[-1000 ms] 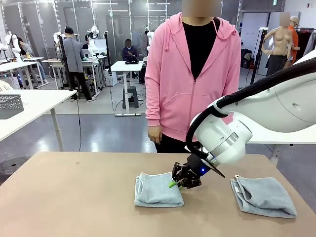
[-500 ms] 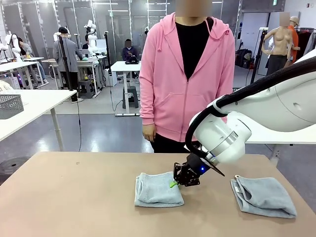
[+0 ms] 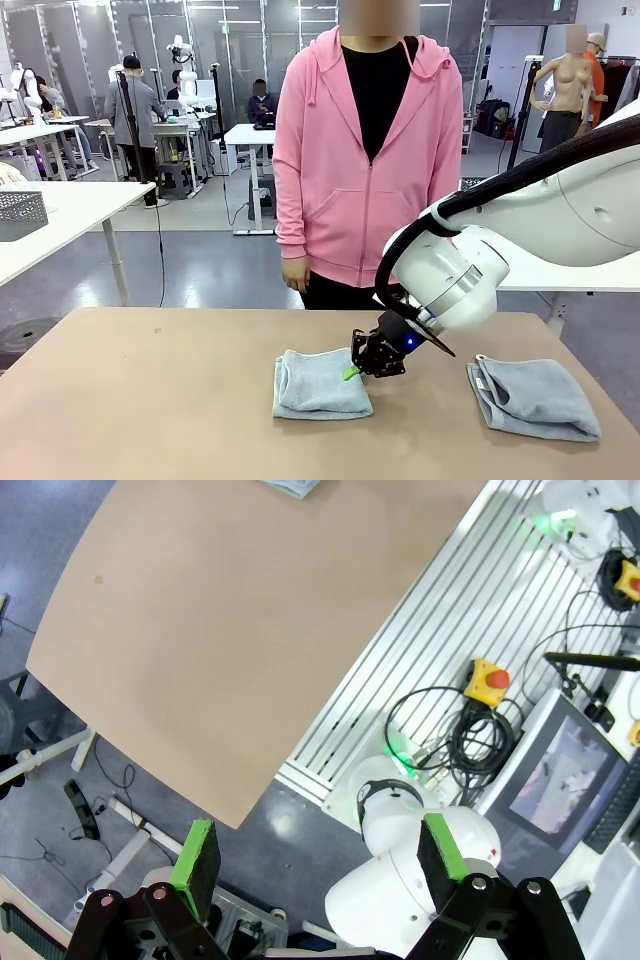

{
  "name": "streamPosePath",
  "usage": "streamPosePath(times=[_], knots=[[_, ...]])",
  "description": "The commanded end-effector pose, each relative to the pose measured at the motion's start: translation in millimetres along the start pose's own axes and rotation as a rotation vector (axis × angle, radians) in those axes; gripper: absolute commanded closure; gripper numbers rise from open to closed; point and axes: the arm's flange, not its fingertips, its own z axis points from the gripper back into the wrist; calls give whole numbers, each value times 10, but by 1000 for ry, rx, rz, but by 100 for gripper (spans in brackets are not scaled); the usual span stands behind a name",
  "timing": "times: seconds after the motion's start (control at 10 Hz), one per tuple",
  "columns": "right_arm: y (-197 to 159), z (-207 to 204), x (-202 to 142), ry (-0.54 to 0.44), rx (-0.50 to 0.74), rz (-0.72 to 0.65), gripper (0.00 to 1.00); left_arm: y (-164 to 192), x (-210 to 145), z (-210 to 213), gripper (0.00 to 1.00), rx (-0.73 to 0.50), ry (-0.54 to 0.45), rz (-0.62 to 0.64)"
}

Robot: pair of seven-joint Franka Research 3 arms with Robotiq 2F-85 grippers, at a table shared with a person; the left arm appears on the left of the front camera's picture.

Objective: Fold the towels and place them in the basket.
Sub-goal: Stack the folded Towel with hook on the right side of the table.

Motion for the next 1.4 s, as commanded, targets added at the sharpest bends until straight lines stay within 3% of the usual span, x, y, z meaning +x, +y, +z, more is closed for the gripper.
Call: streamPosePath(times=[0.0,0.3,0.9,1.3], knots=[[376,351,-65,-36,-83,140,94,10,-14,13,0,14,4,-5],[701,1034,-230,-35,-174,266,94,10,-14,13,0,14,4,-5],[402,2233,-458,-42,-282,386,94,10,-14,13,0,14,4,-5],[-16,2895,-518,-72,-279,343,94,10,-14,13,0,14,4,-5]])
